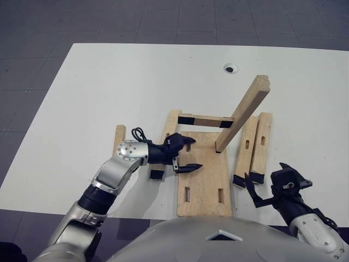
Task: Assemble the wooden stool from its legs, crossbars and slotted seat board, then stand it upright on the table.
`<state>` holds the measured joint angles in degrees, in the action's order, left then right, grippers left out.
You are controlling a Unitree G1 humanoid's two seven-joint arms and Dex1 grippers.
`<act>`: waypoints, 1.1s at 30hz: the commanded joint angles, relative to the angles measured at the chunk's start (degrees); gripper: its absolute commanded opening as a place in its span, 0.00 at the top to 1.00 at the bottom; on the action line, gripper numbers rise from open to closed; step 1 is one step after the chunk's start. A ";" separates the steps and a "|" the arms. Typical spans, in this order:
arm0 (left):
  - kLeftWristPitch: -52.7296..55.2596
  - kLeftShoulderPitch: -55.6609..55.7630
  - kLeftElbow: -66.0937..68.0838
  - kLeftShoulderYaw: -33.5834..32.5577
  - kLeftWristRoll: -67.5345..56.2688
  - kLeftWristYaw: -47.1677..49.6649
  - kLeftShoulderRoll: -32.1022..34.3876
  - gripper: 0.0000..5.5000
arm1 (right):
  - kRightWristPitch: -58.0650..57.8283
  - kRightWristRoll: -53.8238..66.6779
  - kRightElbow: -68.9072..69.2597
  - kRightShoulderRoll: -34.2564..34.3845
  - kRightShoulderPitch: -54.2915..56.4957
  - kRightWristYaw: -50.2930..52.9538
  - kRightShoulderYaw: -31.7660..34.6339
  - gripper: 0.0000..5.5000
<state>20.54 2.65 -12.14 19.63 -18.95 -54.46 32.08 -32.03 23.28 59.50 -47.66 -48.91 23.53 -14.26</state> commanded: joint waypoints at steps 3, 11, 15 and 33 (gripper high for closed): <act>3.11 -3.96 -9.22 -8.82 -4.80 1.96 2.60 0.14 | -2.92 -6.17 0.37 2.72 -2.66 -2.96 -0.15 0.01; 6.67 -10.11 -20.09 -16.63 -10.86 5.27 4.01 0.14 | -2.51 -11.24 0.48 3.14 -7.67 -9.35 3.51 0.01; 7.39 -11.89 -22.64 -17.82 -12.09 5.95 4.42 0.14 | -5.36 -13.51 0.37 4.64 -8.13 -11.27 3.51 0.01; 9.19 -17.70 -30.64 -20.21 -17.12 9.32 4.82 0.14 | -15.53 -19.10 -9.55 22.41 4.08 -14.44 -2.54 0.01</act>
<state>29.10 -14.50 -41.86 -0.23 -35.94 -45.87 36.12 -44.08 4.02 53.31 -26.58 -44.13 10.35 -15.79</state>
